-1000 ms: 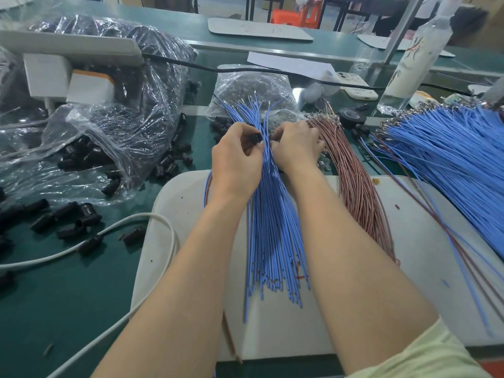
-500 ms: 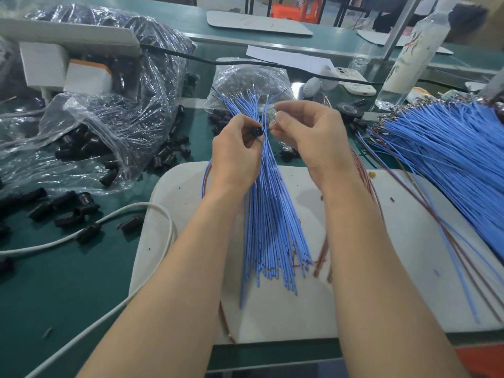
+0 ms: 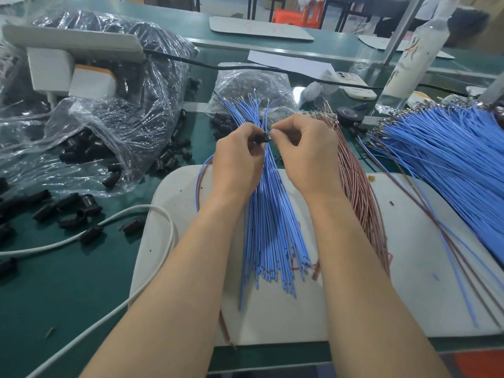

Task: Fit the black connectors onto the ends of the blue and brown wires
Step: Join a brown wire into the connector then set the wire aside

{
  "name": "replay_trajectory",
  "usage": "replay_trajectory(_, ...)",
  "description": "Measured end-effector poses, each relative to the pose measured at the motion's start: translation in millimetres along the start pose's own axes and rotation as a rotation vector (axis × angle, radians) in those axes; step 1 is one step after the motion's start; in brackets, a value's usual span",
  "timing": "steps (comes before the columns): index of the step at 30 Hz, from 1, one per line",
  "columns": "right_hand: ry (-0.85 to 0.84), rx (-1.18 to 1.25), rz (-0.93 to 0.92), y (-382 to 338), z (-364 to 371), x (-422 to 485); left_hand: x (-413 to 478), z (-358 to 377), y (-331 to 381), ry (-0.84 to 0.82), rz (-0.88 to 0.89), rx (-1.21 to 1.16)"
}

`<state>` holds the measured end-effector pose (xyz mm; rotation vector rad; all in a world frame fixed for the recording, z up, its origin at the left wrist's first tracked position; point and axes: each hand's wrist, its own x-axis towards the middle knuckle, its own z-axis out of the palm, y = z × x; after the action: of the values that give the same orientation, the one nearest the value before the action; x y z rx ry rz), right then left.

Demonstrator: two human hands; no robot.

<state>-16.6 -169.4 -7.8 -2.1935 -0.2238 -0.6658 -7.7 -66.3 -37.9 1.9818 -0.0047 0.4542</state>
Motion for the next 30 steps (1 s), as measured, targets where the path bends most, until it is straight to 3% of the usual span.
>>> replay_trajectory(9,-0.03,0.045,0.115,13.1,-6.7,5.3,-0.9,-2.4,-0.5,-0.063,0.215,0.251)
replay_trajectory(16,-0.155,0.29,0.274,30.0,-18.8,7.4,-4.0,-9.4,6.5,-0.172,0.223,0.274)
replay_trajectory(30,-0.179,0.392,0.311,27.1,-8.9,2.9,-3.3,-7.5,3.0,-0.155,0.25,0.254)
